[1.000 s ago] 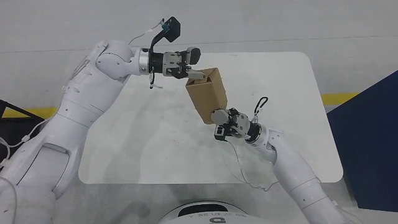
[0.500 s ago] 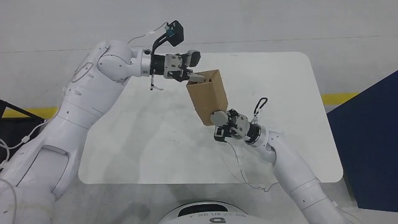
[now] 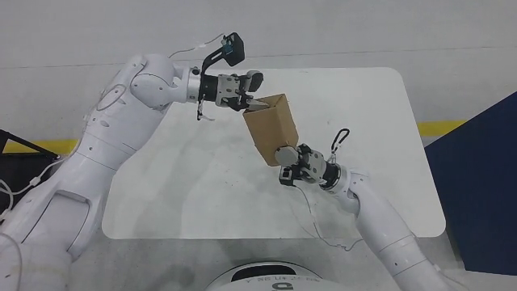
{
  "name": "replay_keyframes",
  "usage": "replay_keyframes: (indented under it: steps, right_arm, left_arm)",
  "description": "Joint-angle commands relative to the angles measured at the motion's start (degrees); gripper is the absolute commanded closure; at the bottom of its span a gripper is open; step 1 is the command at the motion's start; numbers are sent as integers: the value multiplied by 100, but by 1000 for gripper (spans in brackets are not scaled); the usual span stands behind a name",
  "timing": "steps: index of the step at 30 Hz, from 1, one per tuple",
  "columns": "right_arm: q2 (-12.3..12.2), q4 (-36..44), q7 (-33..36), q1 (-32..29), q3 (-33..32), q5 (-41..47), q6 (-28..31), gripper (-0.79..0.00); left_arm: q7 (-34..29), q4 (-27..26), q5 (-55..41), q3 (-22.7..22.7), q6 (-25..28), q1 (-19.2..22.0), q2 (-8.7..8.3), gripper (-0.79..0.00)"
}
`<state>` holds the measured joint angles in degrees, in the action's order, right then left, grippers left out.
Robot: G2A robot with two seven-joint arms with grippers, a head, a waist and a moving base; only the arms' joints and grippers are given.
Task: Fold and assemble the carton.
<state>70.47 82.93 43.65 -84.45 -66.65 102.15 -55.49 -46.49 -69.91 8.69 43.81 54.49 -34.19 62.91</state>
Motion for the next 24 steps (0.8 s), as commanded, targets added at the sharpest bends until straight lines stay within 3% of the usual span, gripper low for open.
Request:
replay_keyframes:
  steps: [1, 8, 17, 24]
  right_arm:
    - [-3, 9, 29, -17, -3, -17, 8, 0]
    - [-28, 122, 222, -83, -24, -224, -31, 0]
    - [-70, 344, 531, -121, -1, -644, 17, 0]
    - [-66, 364, 496, -124, 6, -621, 57, 0]
  left_arm:
    - [57, -16, -8, 31, 4, -6, -6, -727]
    - [411, -26, -386, 331, 155, -149, -82, -785]
    - [481, -150, -786, 822, 318, -467, -279, -785]
    - [696, -380, -831, 843, 241, -698, -291, -785]
